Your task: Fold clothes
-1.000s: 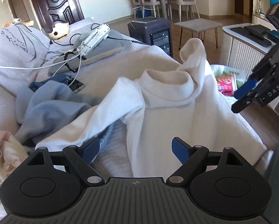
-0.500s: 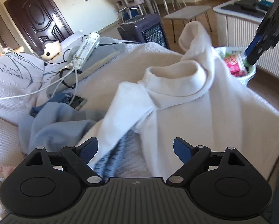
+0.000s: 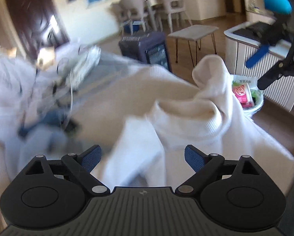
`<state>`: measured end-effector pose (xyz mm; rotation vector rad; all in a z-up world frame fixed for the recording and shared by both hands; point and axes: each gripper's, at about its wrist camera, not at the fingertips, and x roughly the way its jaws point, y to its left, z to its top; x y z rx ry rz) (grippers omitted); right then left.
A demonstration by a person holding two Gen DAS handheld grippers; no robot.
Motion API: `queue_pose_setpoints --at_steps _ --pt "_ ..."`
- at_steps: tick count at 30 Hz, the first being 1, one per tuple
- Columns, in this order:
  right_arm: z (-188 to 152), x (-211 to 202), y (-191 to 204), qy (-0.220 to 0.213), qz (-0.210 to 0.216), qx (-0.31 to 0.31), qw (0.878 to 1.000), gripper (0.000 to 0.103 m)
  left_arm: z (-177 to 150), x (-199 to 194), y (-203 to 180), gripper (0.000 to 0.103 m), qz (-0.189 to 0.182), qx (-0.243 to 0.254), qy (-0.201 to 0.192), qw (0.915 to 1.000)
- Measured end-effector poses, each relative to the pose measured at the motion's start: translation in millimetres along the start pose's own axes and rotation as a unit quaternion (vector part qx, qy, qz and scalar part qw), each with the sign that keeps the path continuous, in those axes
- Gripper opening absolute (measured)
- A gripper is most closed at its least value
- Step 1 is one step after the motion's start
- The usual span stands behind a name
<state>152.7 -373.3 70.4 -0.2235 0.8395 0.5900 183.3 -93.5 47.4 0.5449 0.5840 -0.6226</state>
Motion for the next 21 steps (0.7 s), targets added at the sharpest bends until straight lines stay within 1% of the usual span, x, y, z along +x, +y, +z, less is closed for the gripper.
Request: queue_pose_setpoints --at_steps 1,3,4,6,8,9,10,11,12,13,14,15,16,17,18,20,21 --pt "9 2 10 -0.008 -0.007 -0.036 0.999 0.054 8 10 1 0.091 -0.004 0.011 -0.005 0.9999" --pt "28 4 23 -0.027 0.000 -0.089 0.996 0.054 20 33 4 0.094 -0.019 0.021 -0.003 0.9996" --pt "37 11 25 -0.030 0.012 -0.101 0.994 0.054 25 47 5 0.094 -0.026 0.024 0.000 0.9994" --pt "54 26 28 -0.034 0.034 -0.124 0.991 0.054 30 75 4 0.094 -0.027 0.027 0.018 0.9991" --pt "60 59 27 0.008 0.021 -0.160 0.987 0.054 28 102 0 0.092 -0.018 0.041 0.044 0.9980" --pt "59 75 24 0.030 0.006 -0.172 0.985 0.054 26 112 -2 0.088 -0.018 0.054 0.047 0.9973" --pt "55 89 19 0.052 0.000 -0.178 0.983 0.054 22 120 -2 0.086 -0.017 0.059 0.048 0.9970" --pt "50 100 12 0.068 0.006 -0.178 0.982 0.053 17 125 3 0.068 -0.025 0.049 0.055 0.9970" --pt "42 107 7 0.078 0.013 -0.175 0.981 0.050 13 130 8 0.039 -0.032 0.040 0.062 0.9968" --pt "34 112 2 0.087 0.008 -0.176 0.980 0.047 9 134 13 0.018 -0.039 0.028 0.069 0.9965" --pt "25 118 -3 0.096 0.002 -0.177 0.979 0.042 7 135 22 0.015 -0.041 0.003 0.076 0.9962" --pt "20 125 -8 0.113 -0.032 -0.170 0.978 0.023 5 136 30 0.014 -0.043 -0.021 0.084 0.9953" --pt "14 132 -14 0.130 -0.066 -0.161 0.976 0.017 4 136 38 0.013 -0.045 -0.044 0.089 0.9941" --pt "16 133 -25 0.126 -0.073 -0.113 0.983 0.015 8 128 44 0.012 -0.040 -0.048 0.073 0.9954" --pt "20 128 -34 0.107 -0.059 -0.080 0.989 0.008 11 120 52 0.012 -0.036 -0.054 0.054 0.9964" --pt "35 115 -42 0.057 -0.066 -0.061 0.994 0.008 20 98 73 0.012 -0.032 -0.100 0.019 0.9943" --pt "44 111 -48 0.036 -0.071 -0.048 0.996 0.005 22 91 83 0.012 -0.021 -0.125 0.006 0.9919"
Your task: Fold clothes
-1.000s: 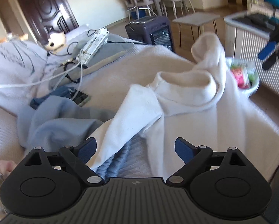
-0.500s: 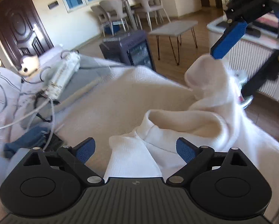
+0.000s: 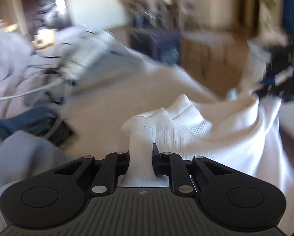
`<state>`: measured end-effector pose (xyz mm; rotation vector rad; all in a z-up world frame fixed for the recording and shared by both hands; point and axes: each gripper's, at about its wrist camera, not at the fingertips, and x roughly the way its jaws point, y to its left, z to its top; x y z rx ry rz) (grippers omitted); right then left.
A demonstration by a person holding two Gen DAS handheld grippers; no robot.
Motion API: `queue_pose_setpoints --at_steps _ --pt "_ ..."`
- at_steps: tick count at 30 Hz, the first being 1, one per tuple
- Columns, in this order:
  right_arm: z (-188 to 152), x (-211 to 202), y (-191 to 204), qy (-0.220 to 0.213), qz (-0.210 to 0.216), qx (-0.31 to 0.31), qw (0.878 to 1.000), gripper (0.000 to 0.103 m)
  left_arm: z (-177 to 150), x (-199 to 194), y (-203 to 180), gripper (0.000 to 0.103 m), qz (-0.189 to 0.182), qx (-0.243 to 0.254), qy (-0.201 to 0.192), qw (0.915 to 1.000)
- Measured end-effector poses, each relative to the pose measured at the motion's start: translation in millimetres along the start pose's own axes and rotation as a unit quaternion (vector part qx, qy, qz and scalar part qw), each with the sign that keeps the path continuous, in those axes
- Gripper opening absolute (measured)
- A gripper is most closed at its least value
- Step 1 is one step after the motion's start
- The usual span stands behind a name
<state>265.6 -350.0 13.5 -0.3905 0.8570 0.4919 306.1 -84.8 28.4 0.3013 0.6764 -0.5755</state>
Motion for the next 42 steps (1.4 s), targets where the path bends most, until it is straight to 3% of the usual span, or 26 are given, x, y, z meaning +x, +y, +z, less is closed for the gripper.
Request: queue_pose_setpoints --at_steps 2,3,4,6,9,10,14,18,23,25,29,31,34,37,39,42 --pt "15 -1 -14 -0.040 -0.001 0.024 0.999 0.005 -1 -1 9 0.014 0.047 -0.014 -0.013 0.9987" --pt "20 3 -19 -0.055 -0.003 0.029 0.998 0.005 -4 2 11 0.023 0.076 -0.013 -0.015 0.9969" --pt "23 13 -23 -0.070 0.002 0.043 0.997 0.005 -7 6 14 0.042 0.104 -0.012 -0.017 0.9944" --pt "29 38 -32 -0.081 0.005 0.073 0.994 0.005 -15 23 18 0.056 0.147 -0.004 0.000 0.9892" --pt "36 94 -38 -0.044 -0.005 0.097 0.994 0.007 -24 61 24 0.057 0.144 0.001 0.040 0.9888" --pt "35 108 -38 -0.041 -0.014 0.100 0.994 0.012 -24 68 27 0.062 0.144 -0.005 0.047 0.9884" --pt "36 122 -53 -0.050 -0.011 0.139 0.989 0.022 -26 84 36 0.075 0.150 -0.018 0.058 0.9868" --pt "41 111 -61 -0.051 -0.024 0.127 0.990 0.031 -21 70 37 0.074 0.136 -0.024 0.052 0.9891" --pt "48 61 -63 -0.108 0.020 0.102 0.989 0.031 4 42 28 0.075 0.095 0.000 0.006 0.9955" --pt "54 46 -60 -0.117 0.046 0.084 0.988 0.031 17 45 19 0.080 0.064 0.019 0.004 0.9978" --pt "64 62 -44 -0.051 0.080 0.050 0.994 0.031 34 90 4 0.080 0.032 0.050 0.046 0.9972" --pt "65 80 -39 -0.015 0.072 0.051 0.996 0.033 36 120 6 0.079 0.020 0.035 0.080 0.9960" --pt "58 100 -44 0.002 0.077 0.080 0.994 0.036 32 138 12 0.075 0.008 0.001 0.072 0.9974" --pt "50 107 -47 0.020 0.100 0.109 0.989 0.036 28 133 11 0.063 -0.003 -0.002 0.057 0.9984" --pt "50 101 -45 0.028 0.108 0.101 0.989 0.036 26 124 11 0.036 0.001 0.013 0.052 0.9986" --pt "52 96 -49 0.035 0.115 0.108 0.987 0.036 26 118 24 0.023 -0.010 -0.011 0.057 0.9983"
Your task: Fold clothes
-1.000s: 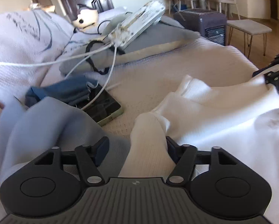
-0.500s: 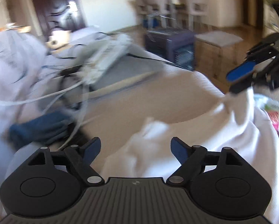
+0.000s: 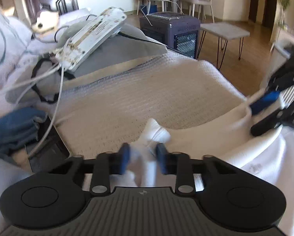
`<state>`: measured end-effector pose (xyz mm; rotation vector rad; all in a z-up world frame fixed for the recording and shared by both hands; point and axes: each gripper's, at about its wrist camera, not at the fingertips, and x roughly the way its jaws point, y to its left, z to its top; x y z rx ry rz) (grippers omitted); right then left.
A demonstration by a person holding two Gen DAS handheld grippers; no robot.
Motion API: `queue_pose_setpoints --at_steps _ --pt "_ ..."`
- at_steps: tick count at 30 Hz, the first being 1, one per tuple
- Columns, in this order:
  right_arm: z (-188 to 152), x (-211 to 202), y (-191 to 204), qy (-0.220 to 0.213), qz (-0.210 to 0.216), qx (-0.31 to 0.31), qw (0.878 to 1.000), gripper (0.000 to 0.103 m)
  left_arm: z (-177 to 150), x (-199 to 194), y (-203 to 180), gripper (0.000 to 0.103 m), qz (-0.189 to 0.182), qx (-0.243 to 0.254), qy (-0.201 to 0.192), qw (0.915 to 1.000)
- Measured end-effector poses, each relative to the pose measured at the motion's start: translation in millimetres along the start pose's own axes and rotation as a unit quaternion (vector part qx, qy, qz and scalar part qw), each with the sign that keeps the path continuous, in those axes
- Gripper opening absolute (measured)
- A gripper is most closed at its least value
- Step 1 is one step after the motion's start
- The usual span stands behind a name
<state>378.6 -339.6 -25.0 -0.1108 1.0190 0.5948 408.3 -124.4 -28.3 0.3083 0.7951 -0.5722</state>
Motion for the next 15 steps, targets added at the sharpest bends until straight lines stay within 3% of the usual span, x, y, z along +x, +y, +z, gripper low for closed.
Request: queue_pose_setpoints --at_steps 2,5,7,10,15 --pt "2 6 -1 0.001 -0.004 0.006 1.000 0.035 0 -4 3 0.018 0.001 -0.020 -0.008 0.9998" --pt "7 8 10 -0.009 -0.029 -0.015 0.999 0.020 1 -20 3 0.016 0.009 -0.020 -0.040 0.9989" --pt "11 -2 19 -0.027 -0.039 -0.054 0.997 0.015 5 -41 8 0.016 0.003 -0.025 -0.076 0.9968" --pt "29 -21 16 -0.066 -0.062 -0.061 0.994 0.014 8 -55 17 0.016 -0.003 -0.054 -0.100 0.9935" --pt "60 4 6 -0.092 -0.088 -0.065 0.990 0.011 3 -12 30 0.020 0.044 -0.083 -0.057 0.9940"
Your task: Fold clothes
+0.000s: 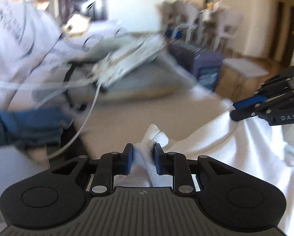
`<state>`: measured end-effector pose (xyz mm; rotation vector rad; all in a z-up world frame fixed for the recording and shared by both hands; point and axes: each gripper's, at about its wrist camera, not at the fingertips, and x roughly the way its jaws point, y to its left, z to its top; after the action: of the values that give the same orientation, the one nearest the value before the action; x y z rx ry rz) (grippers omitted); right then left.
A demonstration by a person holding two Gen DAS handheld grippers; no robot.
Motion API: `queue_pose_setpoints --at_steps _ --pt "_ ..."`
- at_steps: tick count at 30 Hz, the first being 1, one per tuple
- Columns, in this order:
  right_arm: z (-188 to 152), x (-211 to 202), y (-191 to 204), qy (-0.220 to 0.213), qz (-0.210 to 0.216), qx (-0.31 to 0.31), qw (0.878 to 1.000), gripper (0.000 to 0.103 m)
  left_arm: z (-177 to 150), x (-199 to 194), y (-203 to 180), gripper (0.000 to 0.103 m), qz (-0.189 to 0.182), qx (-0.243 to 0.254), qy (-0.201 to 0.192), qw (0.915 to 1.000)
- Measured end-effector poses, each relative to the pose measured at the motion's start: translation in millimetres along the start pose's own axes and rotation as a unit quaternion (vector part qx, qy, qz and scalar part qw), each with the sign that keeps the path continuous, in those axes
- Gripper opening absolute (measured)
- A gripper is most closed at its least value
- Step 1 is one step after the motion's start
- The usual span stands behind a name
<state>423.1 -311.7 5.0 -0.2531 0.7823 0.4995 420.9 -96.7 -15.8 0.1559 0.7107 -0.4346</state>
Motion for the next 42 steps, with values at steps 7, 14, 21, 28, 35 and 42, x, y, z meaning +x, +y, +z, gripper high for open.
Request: queue_pose_setpoints --at_steps 7,14,21,28,35,42 --pt "-19 71 -11 0.022 -0.013 0.043 0.999 0.010 -18 28 5 0.050 0.050 0.021 0.009 0.9985" --pt "-7 16 -11 0.015 -0.010 0.069 0.997 0.018 0 -37 -9 0.051 0.023 0.028 0.008 0.9993" --pt "-53 -89 26 0.036 0.023 0.095 0.995 0.043 -43 -149 -44 0.072 0.004 0.048 0.016 0.9987" --pt "-152 -164 94 0.061 0.008 0.131 0.989 0.069 -161 -227 -58 0.074 -0.016 -0.007 0.064 0.9978" --pt "-183 -183 166 0.083 0.024 0.143 0.986 0.072 -230 -269 -75 0.074 0.011 -0.026 0.099 0.9947" --pt "-187 -178 214 0.089 0.007 0.091 0.992 0.081 -248 -307 -75 0.077 0.058 -0.029 0.080 0.9947"
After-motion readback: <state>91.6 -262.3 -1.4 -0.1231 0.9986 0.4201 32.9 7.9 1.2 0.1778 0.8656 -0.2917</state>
